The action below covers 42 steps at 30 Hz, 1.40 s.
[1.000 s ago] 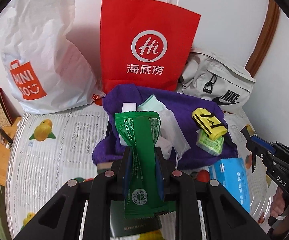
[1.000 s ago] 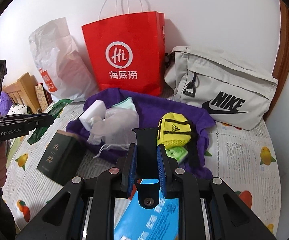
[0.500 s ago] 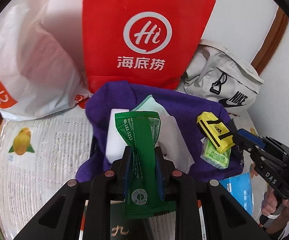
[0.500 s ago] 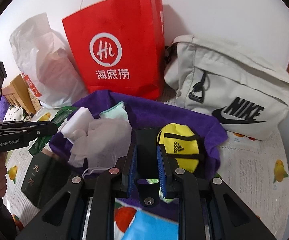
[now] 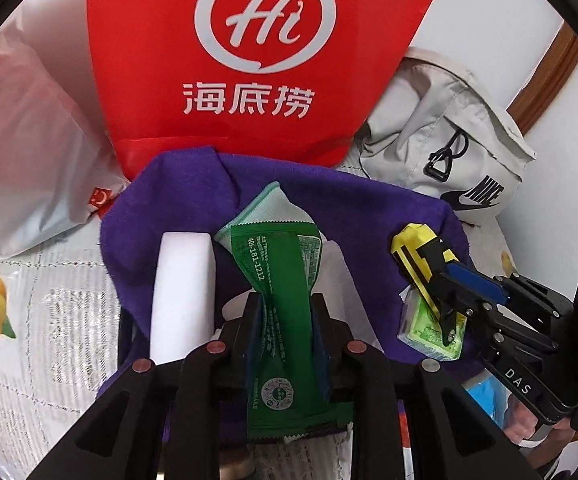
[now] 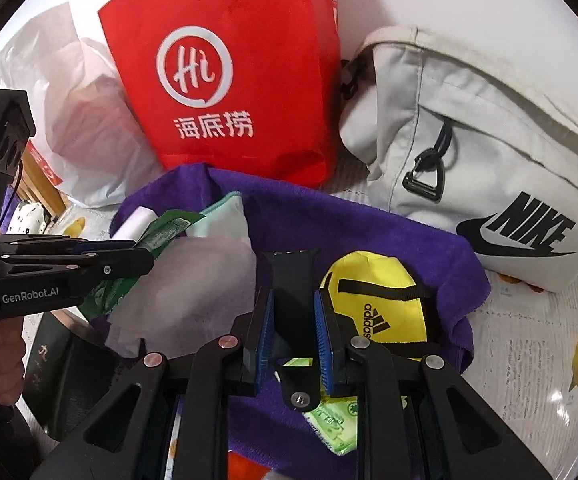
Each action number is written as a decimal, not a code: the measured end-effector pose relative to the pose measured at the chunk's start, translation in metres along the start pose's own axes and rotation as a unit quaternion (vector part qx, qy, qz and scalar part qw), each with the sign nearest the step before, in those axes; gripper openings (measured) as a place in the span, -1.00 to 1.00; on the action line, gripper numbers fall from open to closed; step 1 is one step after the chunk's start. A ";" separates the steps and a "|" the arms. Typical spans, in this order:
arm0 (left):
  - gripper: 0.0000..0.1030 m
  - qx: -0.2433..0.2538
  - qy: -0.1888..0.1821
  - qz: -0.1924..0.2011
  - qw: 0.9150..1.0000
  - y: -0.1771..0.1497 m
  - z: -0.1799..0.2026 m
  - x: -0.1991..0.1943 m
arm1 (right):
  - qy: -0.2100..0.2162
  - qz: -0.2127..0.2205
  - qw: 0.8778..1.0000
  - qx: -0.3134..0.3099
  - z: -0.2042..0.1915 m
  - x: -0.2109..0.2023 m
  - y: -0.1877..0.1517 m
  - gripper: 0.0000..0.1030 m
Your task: Organize soft objects
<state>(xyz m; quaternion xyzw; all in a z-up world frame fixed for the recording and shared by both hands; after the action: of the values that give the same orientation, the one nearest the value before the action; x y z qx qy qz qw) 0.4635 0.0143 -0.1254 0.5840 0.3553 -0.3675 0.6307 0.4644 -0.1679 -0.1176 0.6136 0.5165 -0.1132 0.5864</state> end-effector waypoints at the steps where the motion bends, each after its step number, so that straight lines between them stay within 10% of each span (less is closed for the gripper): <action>1: -0.52 0.003 0.000 -0.001 1.000 0.000 0.001 0.002 | -0.003 -0.004 1.000 0.002 0.003 0.002 0.000 -0.60; 16: 0.10 0.014 0.041 0.008 0.999 0.003 0.002 -0.005 | -0.008 -0.015 1.000 0.020 0.011 -0.006 -0.011 -0.51; 42: 0.84 0.003 0.100 0.060 0.993 -0.082 0.002 -0.164 | -0.036 0.059 0.997 0.029 -0.066 -0.150 -0.065 0.57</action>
<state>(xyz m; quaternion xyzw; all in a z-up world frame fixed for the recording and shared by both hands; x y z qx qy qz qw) 0.3128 0.0162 -0.0205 0.6397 0.3798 -0.2697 0.6114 0.3175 -0.2021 -0.0264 0.6556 0.4543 -0.1151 0.5921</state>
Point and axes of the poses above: each gripper's, at about its wrist camera, not at the fingertips, and x roughly the way its jaws point, z to its right, y to its top, the point moved 3 cm from there along x, roughly the way its jaws point, and after that the axes turned 12 degrees about y, right-handed, at the moved point
